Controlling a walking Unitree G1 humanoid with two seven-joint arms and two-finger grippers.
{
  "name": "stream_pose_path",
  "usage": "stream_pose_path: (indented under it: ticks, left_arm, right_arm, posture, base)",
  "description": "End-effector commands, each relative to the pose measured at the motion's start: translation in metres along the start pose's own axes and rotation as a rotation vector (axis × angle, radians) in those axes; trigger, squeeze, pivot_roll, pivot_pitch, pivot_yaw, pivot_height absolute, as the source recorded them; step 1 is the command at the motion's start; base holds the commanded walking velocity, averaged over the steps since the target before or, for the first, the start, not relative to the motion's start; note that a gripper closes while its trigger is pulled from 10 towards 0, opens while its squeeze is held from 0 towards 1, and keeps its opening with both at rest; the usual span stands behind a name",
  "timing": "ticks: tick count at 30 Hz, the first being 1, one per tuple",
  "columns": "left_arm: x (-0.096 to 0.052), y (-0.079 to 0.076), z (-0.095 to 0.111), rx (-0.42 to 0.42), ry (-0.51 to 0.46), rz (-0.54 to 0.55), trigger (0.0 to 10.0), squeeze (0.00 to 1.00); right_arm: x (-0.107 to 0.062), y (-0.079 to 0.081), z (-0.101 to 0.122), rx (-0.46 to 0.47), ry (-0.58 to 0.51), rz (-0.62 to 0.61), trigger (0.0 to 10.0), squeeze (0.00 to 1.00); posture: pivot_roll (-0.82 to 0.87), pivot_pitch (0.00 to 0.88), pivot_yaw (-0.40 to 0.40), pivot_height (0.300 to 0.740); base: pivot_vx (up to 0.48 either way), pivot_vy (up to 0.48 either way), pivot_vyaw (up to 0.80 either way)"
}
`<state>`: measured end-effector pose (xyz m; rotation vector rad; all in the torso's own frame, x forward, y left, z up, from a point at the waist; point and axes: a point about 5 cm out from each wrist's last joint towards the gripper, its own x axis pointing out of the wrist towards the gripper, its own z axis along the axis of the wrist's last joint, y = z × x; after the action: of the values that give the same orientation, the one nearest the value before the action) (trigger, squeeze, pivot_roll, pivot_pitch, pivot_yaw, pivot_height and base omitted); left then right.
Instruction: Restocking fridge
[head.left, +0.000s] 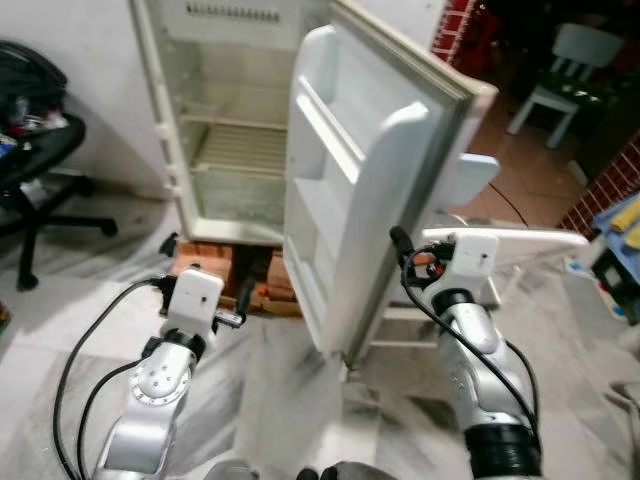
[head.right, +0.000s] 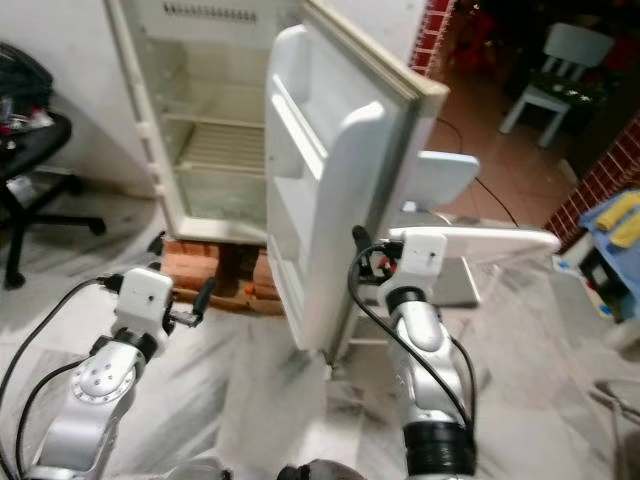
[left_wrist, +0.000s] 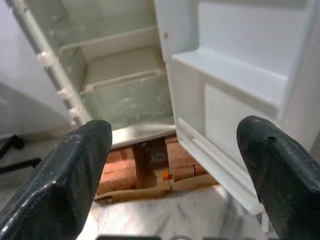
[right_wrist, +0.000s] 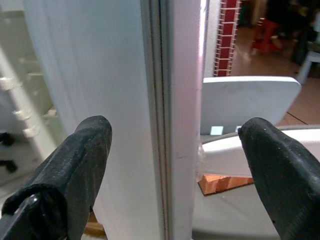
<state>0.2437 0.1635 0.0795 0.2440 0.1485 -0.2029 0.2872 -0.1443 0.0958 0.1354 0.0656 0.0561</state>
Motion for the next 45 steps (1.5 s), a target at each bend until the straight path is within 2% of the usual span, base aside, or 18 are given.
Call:
stream_pose_path:
  ticks: [1, 6, 7, 8, 10, 13, 17, 25, 26, 27, 34, 36, 39, 40, 41, 42, 44, 45]
  left_arm:
    - [0.001, -0.003, 0.003, -0.011, -0.015, -0.009, 10.0, 0.0]
    - [0.001, 0.006, 0.001, -0.017, 0.013, 0.095, 10.0, 0.0]
    - [0.0, 0.006, -0.001, -0.053, 0.028, 0.097, 10.0, 0.0]
    - [-0.002, 0.013, -0.006, -0.133, 0.066, 0.156, 10.0, 0.0]
    - [-0.004, 0.017, -0.009, -0.146, 0.083, 0.193, 10.0, 0.0]
    - [-0.014, 0.033, -0.023, -0.165, 0.169, 0.323, 10.0, 0.0]
    - [-0.023, 0.04, -0.03, -0.135, 0.208, 0.359, 10.0, 0.0]
    - [-0.03, 0.038, -0.028, -0.135, 0.212, 0.381, 10.0, 0.0]
    - [-0.03, 0.037, -0.028, -0.138, 0.214, 0.38, 10.0, 0.0]
    - [-0.029, 0.035, -0.028, -0.135, 0.216, 0.374, 10.0, 0.0]
    - [-0.026, 0.032, -0.028, -0.131, 0.225, 0.354, 10.0, 0.0]
    - [-0.026, 0.03, -0.027, -0.135, 0.225, 0.343, 10.0, 0.0]
    - [-0.026, 0.029, -0.027, -0.138, 0.226, 0.34, 10.0, 0.0]
    - [-0.026, 0.029, -0.027, -0.137, 0.226, 0.34, 10.0, 0.0]
    - [-0.026, 0.028, -0.027, -0.137, 0.226, 0.337, 10.0, 0.0]
    - [-0.026, 0.028, -0.027, -0.137, 0.226, 0.337, 10.0, 0.0]
    - [-0.026, 0.027, -0.027, -0.137, 0.226, 0.334, 10.0, 0.0]
    - [-0.026, 0.027, -0.027, -0.137, 0.226, 0.334, 10.0, 0.0]
  right_arm:
    - [0.001, -0.003, 0.005, -0.017, -0.015, -0.004, 10.0, 0.0]
    - [0.004, -0.005, 0.004, -0.016, -0.006, -0.005, 10.0, 0.0]
    - [0.005, -0.005, 0.004, -0.019, -0.006, -0.005, 10.0, 0.0]
    - [0.01, -0.005, 0.007, -0.023, -0.011, -0.006, 10.0, 0.0]
    - [0.013, -0.005, 0.008, -0.025, -0.015, -0.006, 10.0, 0.0]
    - [0.029, -0.006, 0.017, -0.03, -0.031, -0.007, 10.0, 0.0]
    - [0.047, 0.0, 0.028, -0.016, -0.049, 0.02, 10.0, 0.0]
    - [0.068, 0.016, 0.041, 0.008, -0.064, 0.083, 10.0, 0.0]
    - [0.07, 0.019, 0.042, 0.015, -0.065, 0.094, 10.0, 0.34]
    - [0.073, 0.024, 0.043, 0.028, -0.067, 0.107, 10.0, 1.0]
    - [0.088, 0.043, 0.052, 0.07, -0.075, 0.122, 10.0, 1.0]
    - [0.092, 0.053, 0.057, 0.074, -0.082, 0.161, 10.0, 1.0]
    - [0.095, 0.056, 0.058, 0.079, -0.077, 0.168, 10.0, 1.0]
    - [0.095, 0.056, 0.058, 0.079, -0.077, 0.168, 10.0, 0.58]
    - [0.097, 0.059, 0.059, 0.109, -0.071, 0.175, 10.0, 0.0]
    - [0.097, 0.059, 0.059, 0.109, -0.071, 0.175, 10.0, 0.0]
    - [0.097, 0.076, 0.064, 0.212, -0.07, 0.302, 10.0, 0.0]
    - [0.097, 0.076, 0.064, 0.212, -0.07, 0.302, 10.0, 0.0]
  posture:
    - [0.12, 0.0, -0.064, 0.74]
    - [0.13, 0.0, -0.067, 0.74]
    - [0.13, 0.0, -0.065, 0.74]
    - [0.13, 0.0, -0.066, 0.74]
    - [0.13, 0.0, -0.066, 0.74]
    - [0.15, 0.0, -0.067, 0.74]
    - [0.18, 0.0, -0.075, 0.74]
    - [0.2, 0.0, -0.086, 0.74]
    - [0.21, 0.0, -0.089, 0.74]
    - [0.21, 0.0, -0.09, 0.74]
    - [0.21, 0.0, -0.091, 0.74]
    - [0.22, 0.0, -0.096, 0.74]
    - [0.22, 0.0, -0.099, 0.74]
    - [0.22, 0.0, -0.099, 0.74]
    - [0.22, 0.0, -0.102, 0.74]
    - [0.22, 0.0, -0.102, 0.74]
    - [0.22, 0.0, -0.105, 0.74]
    - [0.22, 0.0, -0.105, 0.74]
  base:
    - [0.0, 0.0, 0.0]
    - [0.0, 0.0, 0.0]
    - [0.0, 0.0, 0.0]
    - [0.0, 0.0, 0.0]
    - [0.0, 0.0, 0.0]
    - [0.0, 0.0, 0.0]
    - [0.0, 0.0, 0.0]
    - [0.0, 0.0, 0.0]
    - [0.0, 0.0, 0.0]
    - [0.0, 0.0, 0.0]
    - [0.0, 0.0, 0.0]
    - [0.0, 0.0, 0.0]
    - [0.0, 0.0, 0.0]
    - [0.0, 0.0, 0.0]
    - [0.0, 0.0, 0.0]
    - [0.0, 0.0, 0.0]
    - [0.0, 0.0, 0.0]
    - [0.0, 0.0, 0.0]
